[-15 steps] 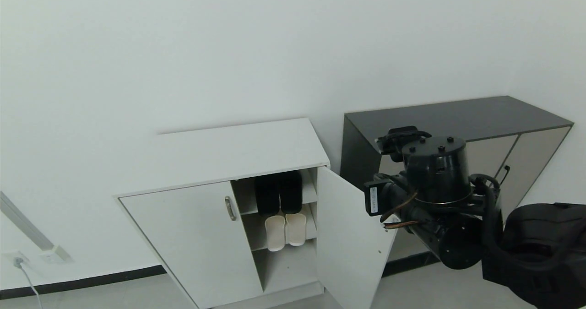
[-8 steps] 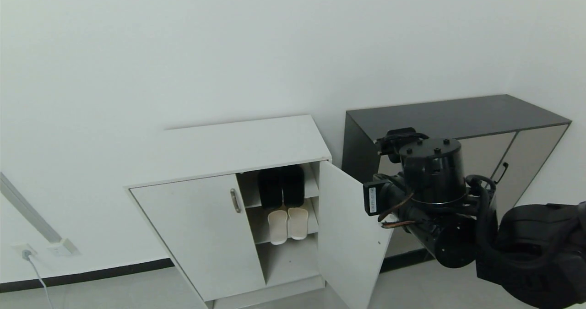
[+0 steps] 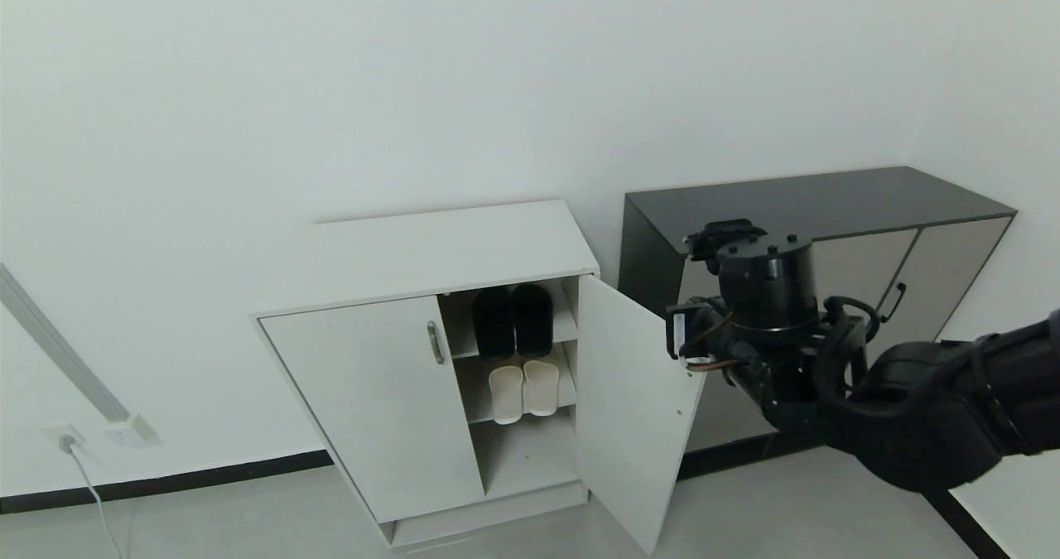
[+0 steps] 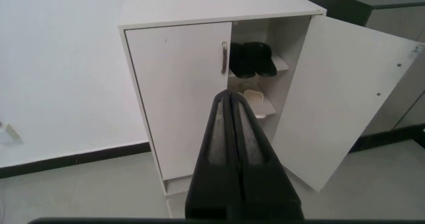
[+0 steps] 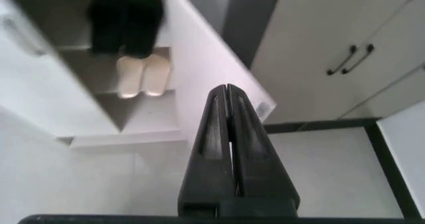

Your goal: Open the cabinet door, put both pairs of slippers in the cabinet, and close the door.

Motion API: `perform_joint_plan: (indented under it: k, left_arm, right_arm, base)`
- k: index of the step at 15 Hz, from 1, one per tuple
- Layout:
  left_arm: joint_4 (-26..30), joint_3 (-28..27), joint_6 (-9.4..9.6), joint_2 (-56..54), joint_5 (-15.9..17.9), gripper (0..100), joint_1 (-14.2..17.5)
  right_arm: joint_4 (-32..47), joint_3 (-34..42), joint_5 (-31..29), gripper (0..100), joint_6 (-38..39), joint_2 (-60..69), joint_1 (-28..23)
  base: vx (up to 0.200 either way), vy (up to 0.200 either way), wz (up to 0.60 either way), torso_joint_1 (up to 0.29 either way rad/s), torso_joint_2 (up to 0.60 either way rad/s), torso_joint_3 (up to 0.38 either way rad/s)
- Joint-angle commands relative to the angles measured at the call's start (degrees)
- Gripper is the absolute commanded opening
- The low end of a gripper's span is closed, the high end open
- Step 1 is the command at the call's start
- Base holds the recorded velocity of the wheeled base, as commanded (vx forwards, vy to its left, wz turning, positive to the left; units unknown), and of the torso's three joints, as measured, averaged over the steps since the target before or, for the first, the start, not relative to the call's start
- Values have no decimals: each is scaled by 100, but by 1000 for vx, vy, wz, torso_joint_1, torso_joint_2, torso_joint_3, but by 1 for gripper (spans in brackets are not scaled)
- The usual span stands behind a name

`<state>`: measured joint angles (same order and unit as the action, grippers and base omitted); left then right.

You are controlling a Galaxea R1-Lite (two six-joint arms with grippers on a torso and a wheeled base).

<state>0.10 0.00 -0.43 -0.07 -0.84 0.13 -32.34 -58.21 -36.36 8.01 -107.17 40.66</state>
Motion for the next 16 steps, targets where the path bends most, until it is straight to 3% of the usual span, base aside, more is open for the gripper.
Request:
perform_joint_plan:
  k: [1,3,7,16]
  left_arm:
    - [-1,0,-1,7,-4,0,4]
    - [-1,0,-1,7,-4,0,4]
    - [-1,0,-1,7,-4,0,4]
    - [-1,0,-1,7,-4,0,4]
  right_arm:
    - [-9,-657,191,0,25,-665,-471]
    - [88,-1061,692,0,16,-876,-761]
    - [343,-1483,1149,0,43,-1245,-1130]
    - [343,-1738,1457,0,183,-1983,-1411]
  base:
    - [0,0,0,0,0,0]
    - [0,0,0,0,0,0]
    - [0,0,0,0,0,0]
    - [0,0,0,0,0,0]
